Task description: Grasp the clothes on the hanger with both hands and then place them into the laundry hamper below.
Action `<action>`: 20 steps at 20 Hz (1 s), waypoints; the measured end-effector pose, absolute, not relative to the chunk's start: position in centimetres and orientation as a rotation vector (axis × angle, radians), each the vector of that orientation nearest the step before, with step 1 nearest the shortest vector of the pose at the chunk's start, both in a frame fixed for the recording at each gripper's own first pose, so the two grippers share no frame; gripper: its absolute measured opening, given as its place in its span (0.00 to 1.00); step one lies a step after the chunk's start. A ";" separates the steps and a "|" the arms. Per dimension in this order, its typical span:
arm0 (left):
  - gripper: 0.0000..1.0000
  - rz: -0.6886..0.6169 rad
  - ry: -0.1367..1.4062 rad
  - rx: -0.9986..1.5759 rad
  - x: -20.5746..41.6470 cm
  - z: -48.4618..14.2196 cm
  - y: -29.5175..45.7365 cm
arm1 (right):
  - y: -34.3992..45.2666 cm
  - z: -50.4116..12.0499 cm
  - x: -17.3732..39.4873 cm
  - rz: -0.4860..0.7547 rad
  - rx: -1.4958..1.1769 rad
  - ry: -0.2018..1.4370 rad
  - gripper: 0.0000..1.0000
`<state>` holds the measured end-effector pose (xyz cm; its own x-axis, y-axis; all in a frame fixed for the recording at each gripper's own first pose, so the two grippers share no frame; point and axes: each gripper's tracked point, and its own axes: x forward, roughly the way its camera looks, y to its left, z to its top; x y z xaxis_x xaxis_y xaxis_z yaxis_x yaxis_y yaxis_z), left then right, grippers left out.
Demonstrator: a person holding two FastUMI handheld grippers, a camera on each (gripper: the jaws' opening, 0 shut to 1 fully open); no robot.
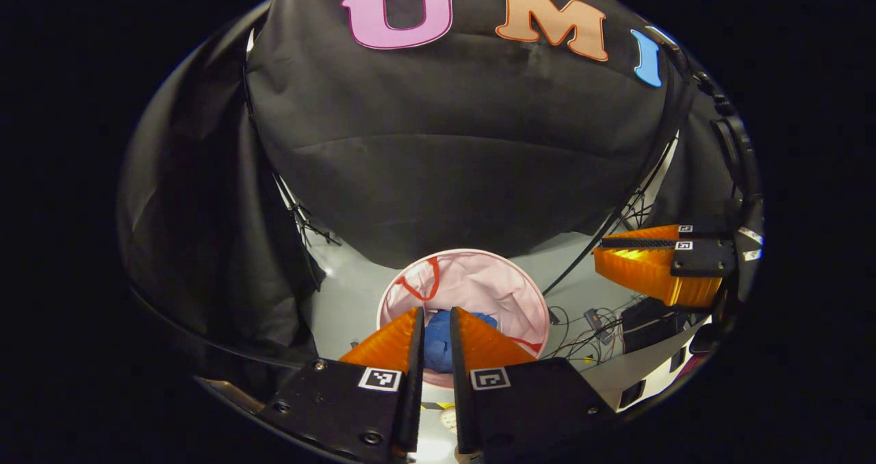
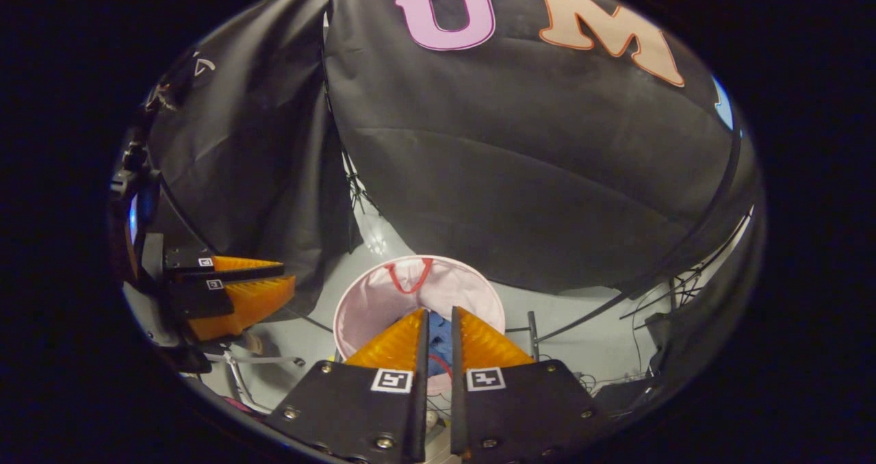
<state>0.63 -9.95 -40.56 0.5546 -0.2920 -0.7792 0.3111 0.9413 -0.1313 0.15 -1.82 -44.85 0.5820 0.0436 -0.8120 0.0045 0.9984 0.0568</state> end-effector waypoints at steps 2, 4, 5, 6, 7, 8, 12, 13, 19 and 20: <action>0.23 -0.356 0.893 0.023 0.9 -39.8 -9.9 | -2.0 -44.3 0.3 0.018 0.059 0.925 0.14; 0.23 -0.360 0.862 0.012 1.4 -38.5 -10.1 | -2.0 -42.9 0.5 0.013 0.060 0.898 0.14; 0.23 -0.362 0.845 0.005 1.6 -37.6 -10.2 | -2.2 -42.2 0.7 0.009 0.056 0.883 0.15; 0.23 -0.365 0.822 -0.001 2.0 -36.6 -10.5 | -2.4 -41.5 0.9 0.005 0.050 0.868 0.14; 0.23 -0.369 0.799 -0.004 2.5 -35.7 -10.8 | -2.5 -40.8 1.1 0.002 0.047 0.852 0.14; 0.23 -0.372 0.774 -0.005 3.0 -34.6 -11.2 | -2.8 -39.9 1.5 0.000 0.052 0.834 0.14; 0.23 -0.388 0.673 -0.003 4.3 -30.0 -11.7 | -4.3 -34.8 3.3 -0.018 0.032 0.724 0.15; 0.23 -0.391 0.642 -0.004 4.7 -28.6 -11.8 | -4.7 -33.3 3.7 -0.022 0.032 0.693 0.14; 0.22 -0.404 0.469 -0.070 5.9 -20.0 -12.2 | -7.7 -23.6 6.2 -0.069 0.004 0.496 0.14; 0.22 -0.413 0.438 -0.081 6.0 -18.3 -12.5 | -8.0 -22.1 6.3 -0.074 -0.002 0.468 0.14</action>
